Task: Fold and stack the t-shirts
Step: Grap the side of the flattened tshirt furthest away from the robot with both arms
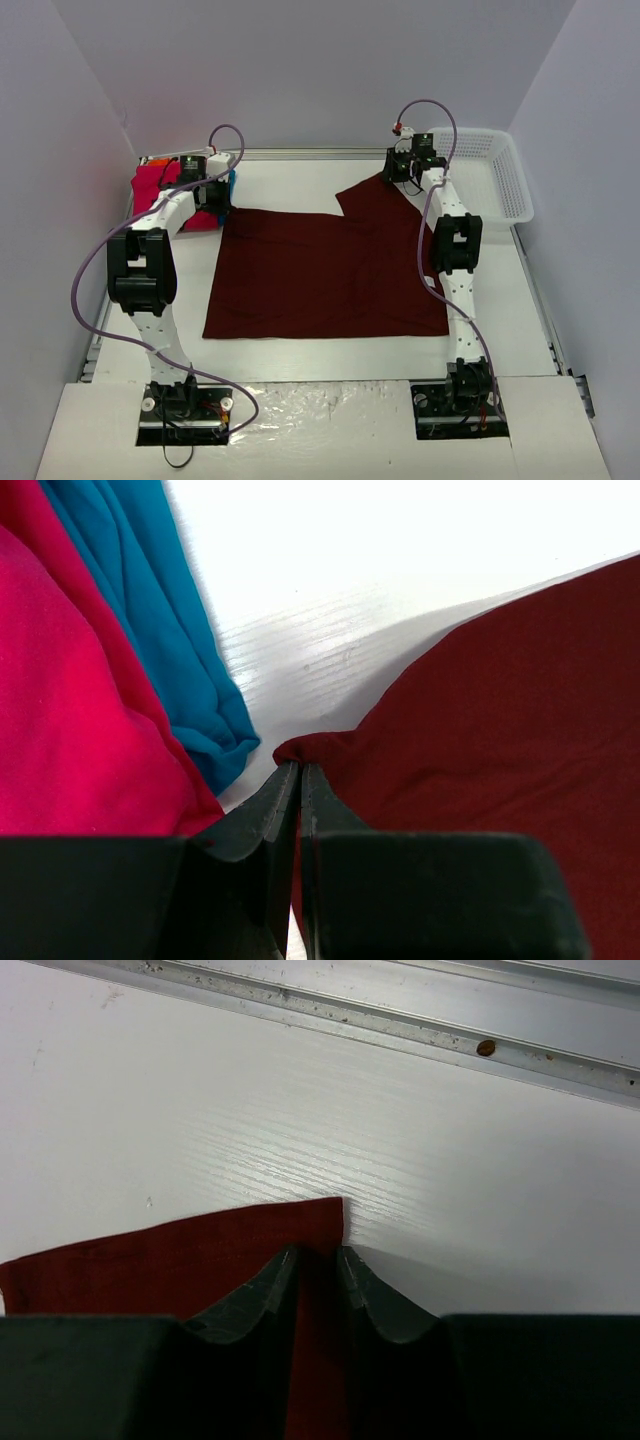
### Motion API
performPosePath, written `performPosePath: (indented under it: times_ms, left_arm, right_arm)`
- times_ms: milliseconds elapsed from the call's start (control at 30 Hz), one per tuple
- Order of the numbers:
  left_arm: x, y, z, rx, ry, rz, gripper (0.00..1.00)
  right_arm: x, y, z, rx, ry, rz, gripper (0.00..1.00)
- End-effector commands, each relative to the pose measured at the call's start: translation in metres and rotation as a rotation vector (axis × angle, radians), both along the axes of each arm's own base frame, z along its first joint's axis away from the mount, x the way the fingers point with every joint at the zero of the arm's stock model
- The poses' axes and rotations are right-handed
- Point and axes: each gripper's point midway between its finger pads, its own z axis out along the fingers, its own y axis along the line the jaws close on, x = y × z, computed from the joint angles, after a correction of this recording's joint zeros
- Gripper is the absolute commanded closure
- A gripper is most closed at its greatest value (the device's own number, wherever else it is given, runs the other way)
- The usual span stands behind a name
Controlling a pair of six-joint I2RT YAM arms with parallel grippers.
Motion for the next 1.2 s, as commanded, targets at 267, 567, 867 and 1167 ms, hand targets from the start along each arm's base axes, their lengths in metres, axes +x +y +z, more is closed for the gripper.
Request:
performPosePath:
  times_ms: [267, 567, 867, 1167]
  left_arm:
    - [0.004, -0.008, 0.008, -0.015, -0.030, -0.034, 0.98]
    - [0.006, -0.010, 0.016, -0.026, -0.038, -0.043, 0.98]
    - [0.003, -0.014, 0.040, -0.038, -0.073, -0.068, 0.98]
    - [-0.005, -0.020, 0.057, -0.067, -0.099, -0.103, 0.98]
  right_arm:
    - [0.001, -0.018, -0.011, -0.027, 0.031, -0.048, 1.00]
    - [0.001, -0.018, 0.017, -0.035, -0.007, -0.035, 1.00]
    - [-0.015, -0.016, 0.080, -0.038, -0.060, -0.003, 1.00]
    - [-0.063, -0.018, 0.125, -0.029, -0.037, 0.050, 1.00]
